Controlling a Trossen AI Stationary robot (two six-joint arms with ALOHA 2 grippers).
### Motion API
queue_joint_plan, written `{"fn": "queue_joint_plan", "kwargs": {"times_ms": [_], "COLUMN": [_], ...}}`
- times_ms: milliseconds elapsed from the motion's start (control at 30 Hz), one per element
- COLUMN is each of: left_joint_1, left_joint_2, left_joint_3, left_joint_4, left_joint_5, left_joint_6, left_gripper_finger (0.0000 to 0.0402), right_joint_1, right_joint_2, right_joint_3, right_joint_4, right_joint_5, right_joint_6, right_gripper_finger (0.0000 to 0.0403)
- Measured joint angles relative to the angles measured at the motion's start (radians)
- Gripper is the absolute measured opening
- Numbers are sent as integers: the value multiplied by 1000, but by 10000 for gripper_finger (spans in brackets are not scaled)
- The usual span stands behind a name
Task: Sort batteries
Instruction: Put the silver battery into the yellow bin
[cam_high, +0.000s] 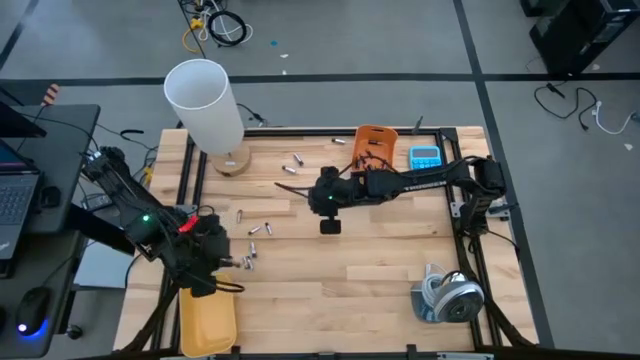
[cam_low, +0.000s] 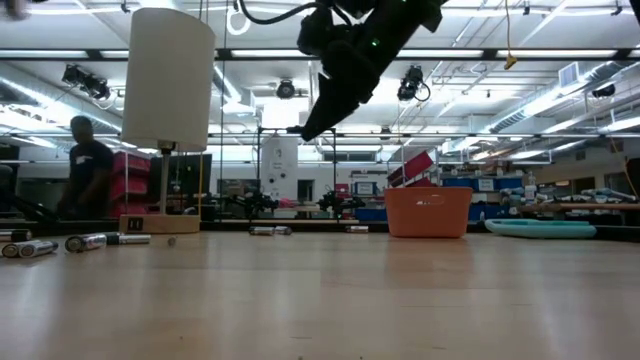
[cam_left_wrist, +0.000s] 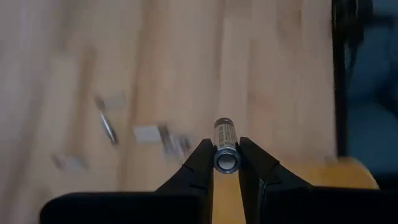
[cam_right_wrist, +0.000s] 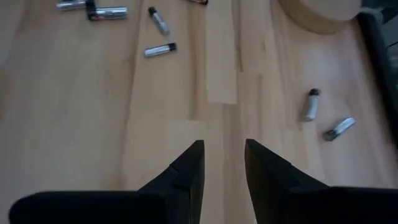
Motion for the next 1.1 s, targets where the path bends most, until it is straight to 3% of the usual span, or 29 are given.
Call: {"fn": "queue_joint_plan", "kwargs": {"times_ms": [100,433,667,1100], "left_joint_1": [-13,-132,-215,-247], "left_joint_2": [6,142,224,314], "left_joint_3": [-27,-145,-144,-144], "left_joint_4": [-8,189,192,202], "left_joint_5": [124,328,265,239], "left_joint_6": [-100,-280,-362,-390], "left_gripper_finger": [38,38,39,69], "right_joint_1": [-5,5,7,10], "right_joint_2": [1,6,6,10], "right_joint_3": [-1,-1,-1,-1], "right_joint_4": [1,64,85,129], "right_joint_5": [-27,-34,-34,-36], "right_joint_6": [26,26,27,18], "right_gripper_finger": [102,99,97,94]}}
